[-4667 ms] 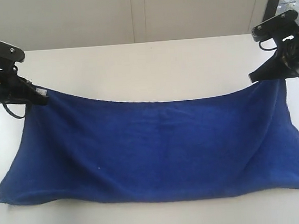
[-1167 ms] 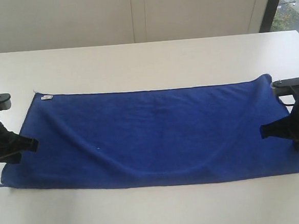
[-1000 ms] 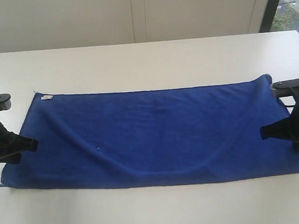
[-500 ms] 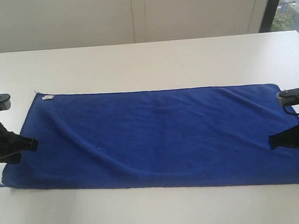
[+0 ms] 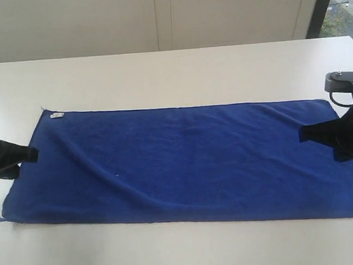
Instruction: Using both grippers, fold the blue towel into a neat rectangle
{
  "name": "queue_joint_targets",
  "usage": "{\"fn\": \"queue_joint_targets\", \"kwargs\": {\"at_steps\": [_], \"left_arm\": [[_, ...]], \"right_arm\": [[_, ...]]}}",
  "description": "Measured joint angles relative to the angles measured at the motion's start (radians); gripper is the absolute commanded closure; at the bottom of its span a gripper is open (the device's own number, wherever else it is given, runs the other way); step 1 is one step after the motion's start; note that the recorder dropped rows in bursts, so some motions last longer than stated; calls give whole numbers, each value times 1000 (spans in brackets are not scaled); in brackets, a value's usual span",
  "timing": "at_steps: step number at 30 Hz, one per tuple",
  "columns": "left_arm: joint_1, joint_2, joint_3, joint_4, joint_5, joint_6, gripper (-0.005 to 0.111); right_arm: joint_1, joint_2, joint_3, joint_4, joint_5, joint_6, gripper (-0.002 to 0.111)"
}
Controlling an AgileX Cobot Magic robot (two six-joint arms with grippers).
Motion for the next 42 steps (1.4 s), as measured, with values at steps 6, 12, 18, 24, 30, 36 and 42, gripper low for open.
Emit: {"fn": "queue_joint_targets", "kwargs": {"at_steps": [6, 12, 18, 24, 30, 36, 42], "left_arm": [[-49, 94, 25, -8, -2, 23, 107], [-60, 130, 25, 14, 48, 52, 107], [-62, 130, 25, 41, 118, 54, 107], [-62, 134, 25, 71, 155, 53, 107], [-62, 136, 25, 85, 168, 53, 107], [-62, 136, 25, 133, 185, 21, 107], [-64, 136, 25, 149, 185, 5, 107]], "right_arm": [[28, -8, 0, 19, -19, -8, 108], [28, -8, 0, 19, -19, -10, 108], [28, -8, 0, 21, -19, -10, 108], [28, -8, 0, 21, -19, -10, 108], [28, -8, 0, 21, -19, -10, 108], [28, -8, 0, 21, -19, -10, 108], [28, -8, 0, 21, -15, -10, 108]]}}
